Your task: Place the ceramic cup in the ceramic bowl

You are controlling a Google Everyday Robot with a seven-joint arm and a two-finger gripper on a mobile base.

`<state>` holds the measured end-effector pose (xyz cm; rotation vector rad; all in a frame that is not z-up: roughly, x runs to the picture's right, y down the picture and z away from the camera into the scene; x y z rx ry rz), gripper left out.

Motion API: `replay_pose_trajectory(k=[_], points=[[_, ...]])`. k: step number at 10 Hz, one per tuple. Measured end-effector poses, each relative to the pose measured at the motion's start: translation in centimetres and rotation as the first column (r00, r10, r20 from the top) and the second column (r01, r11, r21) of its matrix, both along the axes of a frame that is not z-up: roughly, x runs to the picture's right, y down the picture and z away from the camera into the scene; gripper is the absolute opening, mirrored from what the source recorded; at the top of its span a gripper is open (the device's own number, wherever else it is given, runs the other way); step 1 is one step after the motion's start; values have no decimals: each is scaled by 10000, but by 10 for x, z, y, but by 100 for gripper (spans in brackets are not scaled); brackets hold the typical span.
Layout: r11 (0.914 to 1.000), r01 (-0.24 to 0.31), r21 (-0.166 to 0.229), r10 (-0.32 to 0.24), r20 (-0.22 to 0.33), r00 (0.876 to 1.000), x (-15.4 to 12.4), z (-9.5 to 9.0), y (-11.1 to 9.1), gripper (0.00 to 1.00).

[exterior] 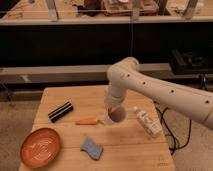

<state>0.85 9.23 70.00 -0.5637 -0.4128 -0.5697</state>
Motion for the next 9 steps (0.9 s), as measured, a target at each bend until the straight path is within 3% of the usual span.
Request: replay_pose_trajectory(k=[4,7,9], points=[[9996,287,-80,-285,271,9992,-17,0,7,9],[9986,519,-30,-517,535,9972,-62,0,13,9],[9975,711,-35,-707,662,9953,-75,-1,17,9]])
